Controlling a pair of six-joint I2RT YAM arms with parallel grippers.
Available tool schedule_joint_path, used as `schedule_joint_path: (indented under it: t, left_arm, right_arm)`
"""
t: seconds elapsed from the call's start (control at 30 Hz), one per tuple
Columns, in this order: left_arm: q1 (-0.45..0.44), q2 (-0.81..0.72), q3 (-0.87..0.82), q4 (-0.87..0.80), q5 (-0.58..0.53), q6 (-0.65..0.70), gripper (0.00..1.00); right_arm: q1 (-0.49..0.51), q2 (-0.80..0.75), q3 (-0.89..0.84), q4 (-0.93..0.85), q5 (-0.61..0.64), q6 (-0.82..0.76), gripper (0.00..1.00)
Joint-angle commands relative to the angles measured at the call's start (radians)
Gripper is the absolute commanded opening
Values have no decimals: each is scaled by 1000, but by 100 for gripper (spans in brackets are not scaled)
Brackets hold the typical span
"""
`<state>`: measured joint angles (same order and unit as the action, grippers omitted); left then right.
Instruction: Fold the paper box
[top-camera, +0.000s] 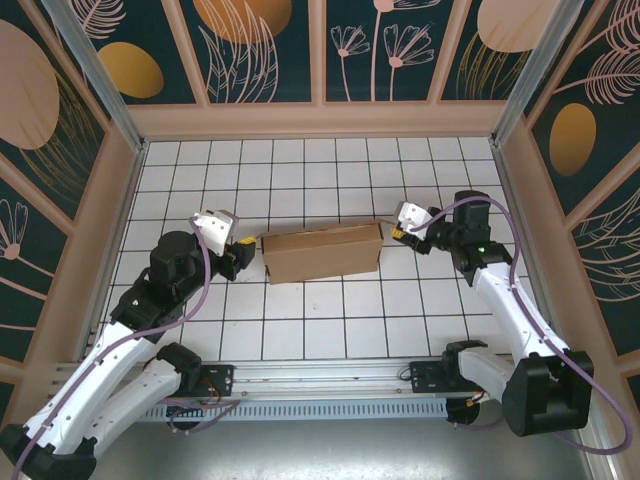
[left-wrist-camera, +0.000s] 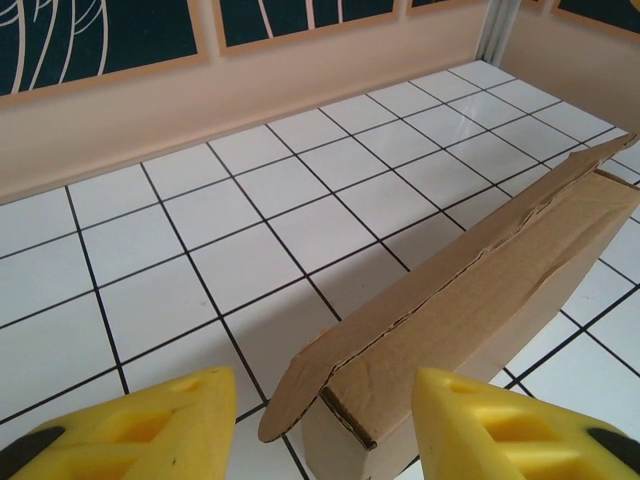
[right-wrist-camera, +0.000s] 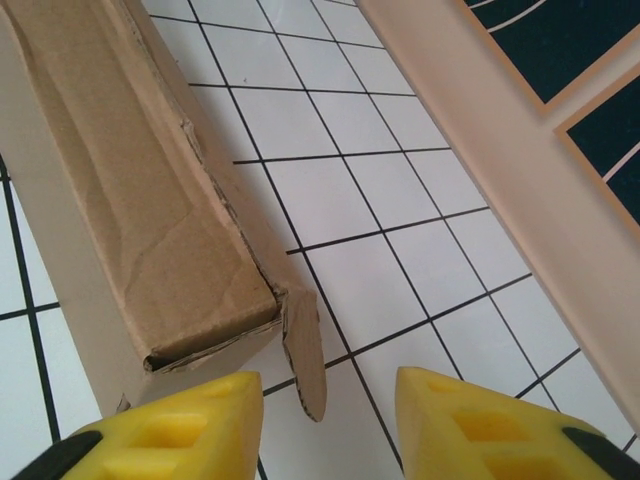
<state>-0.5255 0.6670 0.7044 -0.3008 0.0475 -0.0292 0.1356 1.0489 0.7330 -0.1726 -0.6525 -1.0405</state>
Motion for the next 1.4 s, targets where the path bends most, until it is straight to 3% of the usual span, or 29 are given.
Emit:
schedule_joint_path:
  t: [0.0,0.43,0.83,1.13,1.37]
  left_arm:
    - [-5,0,-14,20,0,21,49]
    - [-5,3,-66,57,18,-11,49]
    - [-5,33,-95,67,-9,69,48]
    - [-5,43,-173,183,-132,116,50]
    - [-5,126,-174,247,-116,118,44]
  right_arm:
    - [21,15,4,47,-16,4,37]
    - [67,47,-34,106,36,17,29]
    - [70,68,-46,120,54,27,4]
    - [80,83,-44,131,55,31,3]
    - [96,96,-42,122,68,21,3]
